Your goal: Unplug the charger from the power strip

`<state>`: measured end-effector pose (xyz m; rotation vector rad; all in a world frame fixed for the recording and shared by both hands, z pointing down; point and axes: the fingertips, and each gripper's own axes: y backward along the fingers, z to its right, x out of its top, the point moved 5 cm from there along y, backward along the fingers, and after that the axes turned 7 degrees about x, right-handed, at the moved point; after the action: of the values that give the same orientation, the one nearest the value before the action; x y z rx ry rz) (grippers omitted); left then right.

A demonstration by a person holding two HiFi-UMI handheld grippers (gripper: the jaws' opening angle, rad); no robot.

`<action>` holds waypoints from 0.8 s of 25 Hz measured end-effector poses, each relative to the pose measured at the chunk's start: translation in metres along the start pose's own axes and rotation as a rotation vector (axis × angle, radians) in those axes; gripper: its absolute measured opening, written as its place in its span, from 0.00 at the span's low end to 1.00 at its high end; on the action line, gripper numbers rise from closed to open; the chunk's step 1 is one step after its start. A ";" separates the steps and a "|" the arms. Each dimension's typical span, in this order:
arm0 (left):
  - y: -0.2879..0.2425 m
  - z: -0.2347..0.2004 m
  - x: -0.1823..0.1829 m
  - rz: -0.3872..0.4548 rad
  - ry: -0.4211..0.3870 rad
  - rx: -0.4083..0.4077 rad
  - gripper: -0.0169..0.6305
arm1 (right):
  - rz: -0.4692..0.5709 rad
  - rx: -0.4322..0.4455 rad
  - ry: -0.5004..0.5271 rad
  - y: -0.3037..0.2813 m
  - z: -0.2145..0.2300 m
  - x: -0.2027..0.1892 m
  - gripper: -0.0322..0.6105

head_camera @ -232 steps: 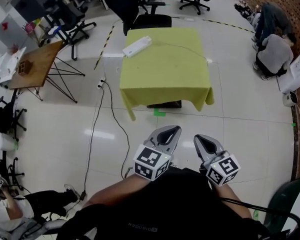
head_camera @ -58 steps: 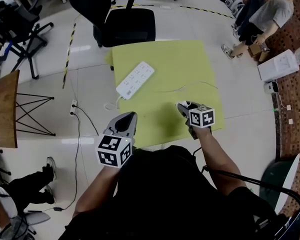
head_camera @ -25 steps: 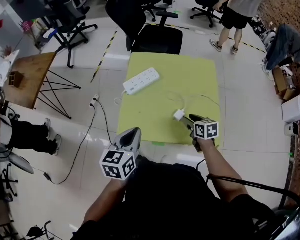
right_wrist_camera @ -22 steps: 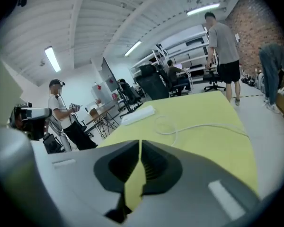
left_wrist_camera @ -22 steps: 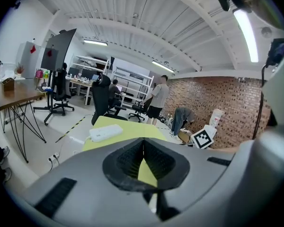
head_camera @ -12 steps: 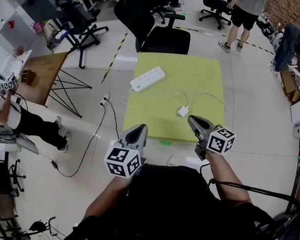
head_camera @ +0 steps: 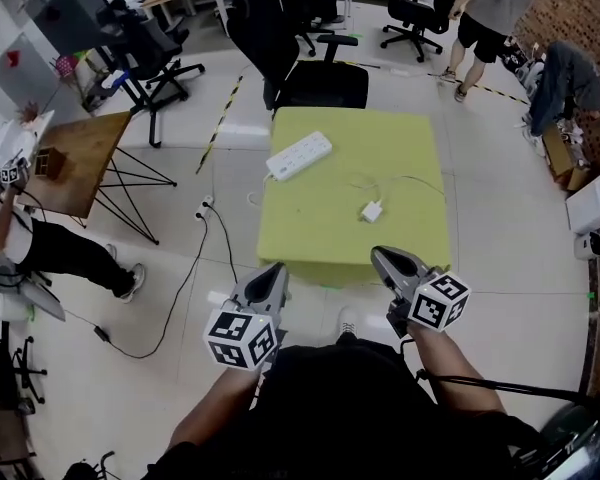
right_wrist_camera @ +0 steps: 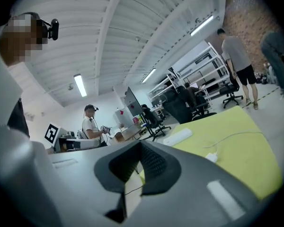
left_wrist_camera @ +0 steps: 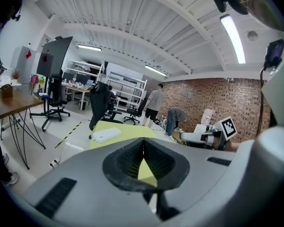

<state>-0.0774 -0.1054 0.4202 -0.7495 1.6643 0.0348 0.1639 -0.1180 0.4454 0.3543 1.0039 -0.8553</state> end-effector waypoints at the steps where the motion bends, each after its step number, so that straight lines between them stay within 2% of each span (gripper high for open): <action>1: 0.008 -0.004 -0.002 0.006 0.002 -0.001 0.04 | 0.009 -0.006 0.017 0.002 -0.013 -0.001 0.05; 5: 0.033 -0.008 -0.007 0.030 -0.012 -0.041 0.04 | 0.040 -0.040 0.065 0.016 -0.060 -0.006 0.05; 13: 0.053 0.024 -0.019 0.048 -0.017 -0.202 0.04 | 0.078 -0.132 0.097 0.056 -0.120 -0.027 0.05; 16: 0.055 0.027 -0.019 0.055 -0.013 -0.205 0.04 | 0.062 -0.150 0.157 0.064 -0.131 -0.029 0.05; 20: 0.064 0.028 -0.020 0.060 -0.037 -0.160 0.04 | 0.041 -0.138 0.187 0.069 -0.128 -0.030 0.05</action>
<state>-0.0833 -0.0338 0.4064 -0.8138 1.6625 0.2254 0.1336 0.0188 0.3966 0.3401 1.2181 -0.7212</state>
